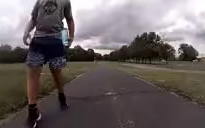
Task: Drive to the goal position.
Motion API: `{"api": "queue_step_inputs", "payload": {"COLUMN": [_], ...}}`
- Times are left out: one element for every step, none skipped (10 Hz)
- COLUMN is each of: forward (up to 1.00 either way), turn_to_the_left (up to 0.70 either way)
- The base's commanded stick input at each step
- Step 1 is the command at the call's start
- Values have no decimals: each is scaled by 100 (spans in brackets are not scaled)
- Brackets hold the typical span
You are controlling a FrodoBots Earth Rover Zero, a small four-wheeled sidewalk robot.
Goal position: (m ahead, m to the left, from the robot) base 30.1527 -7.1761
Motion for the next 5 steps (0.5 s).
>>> {"api": "queue_step_inputs", "payload": {"forward": [0, 0, 0, 0, 0], "turn_to_the_left": [0, 0, 0, 0, 0]}}
